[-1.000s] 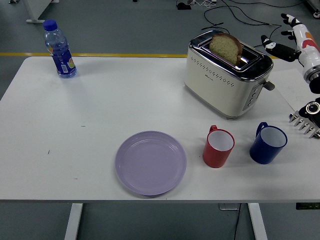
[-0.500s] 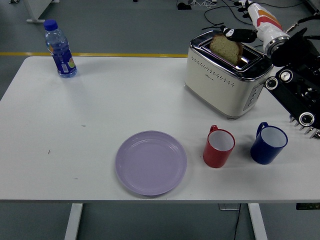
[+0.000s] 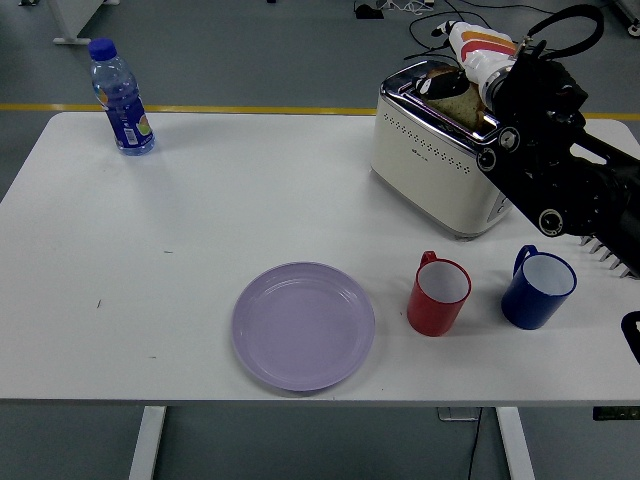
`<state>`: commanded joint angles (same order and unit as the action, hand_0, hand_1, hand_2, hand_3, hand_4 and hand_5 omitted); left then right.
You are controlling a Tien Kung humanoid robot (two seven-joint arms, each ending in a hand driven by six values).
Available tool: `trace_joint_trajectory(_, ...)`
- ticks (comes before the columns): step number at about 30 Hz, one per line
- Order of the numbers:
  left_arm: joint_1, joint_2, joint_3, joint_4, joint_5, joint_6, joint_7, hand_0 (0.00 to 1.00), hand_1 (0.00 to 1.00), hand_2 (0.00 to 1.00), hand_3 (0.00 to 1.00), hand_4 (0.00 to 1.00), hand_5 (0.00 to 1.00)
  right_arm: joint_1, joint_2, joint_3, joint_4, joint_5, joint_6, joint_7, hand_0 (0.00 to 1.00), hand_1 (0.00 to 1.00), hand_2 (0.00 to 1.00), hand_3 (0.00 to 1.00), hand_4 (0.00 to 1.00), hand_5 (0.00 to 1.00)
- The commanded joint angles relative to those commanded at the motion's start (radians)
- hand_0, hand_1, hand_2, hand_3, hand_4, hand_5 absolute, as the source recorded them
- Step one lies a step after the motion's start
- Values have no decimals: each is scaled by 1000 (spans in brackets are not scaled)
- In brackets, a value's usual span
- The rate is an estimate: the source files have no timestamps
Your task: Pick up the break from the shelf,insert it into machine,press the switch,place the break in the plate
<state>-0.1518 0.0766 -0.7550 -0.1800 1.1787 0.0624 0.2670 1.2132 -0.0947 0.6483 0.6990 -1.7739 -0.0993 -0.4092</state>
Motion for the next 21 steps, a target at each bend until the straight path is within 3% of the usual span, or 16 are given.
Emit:
trace_joint_trajectory(7, -1, 1, 2, 0, 0, 0, 1, 651, 593, 593, 599, 329, 937, 47, 59, -24, -101, -69, 52, -33, 842, 759, 800, 864, 775, 418)
trace_joint_trajectory(8, 0, 1, 1, 0, 0, 1, 1, 652, 593, 593, 598, 329, 936, 51, 64, -27, -109, -69, 57, -36, 769, 722, 762, 855, 774, 416)
trace_joint_trajectory(19, -1, 2, 5, 0, 0, 1, 2, 653, 593, 592, 599, 330, 935, 72, 95, -48, -178, -91, 81, -69, 715, 684, 714, 822, 770, 416)
trace_joint_trajectory(20, -1, 2, 5, 0, -1, 1, 2, 653, 593, 592, 599, 331, 932, 72, 95, -48, -179, -91, 81, -70, 623, 639, 657, 781, 766, 414)
trace_joint_trajectory(21, -2, 2, 6, 0, -2, 1, 2, 653, 593, 592, 599, 331, 932, 72, 95, -45, -186, -92, 79, -72, 623, 639, 657, 781, 766, 414)
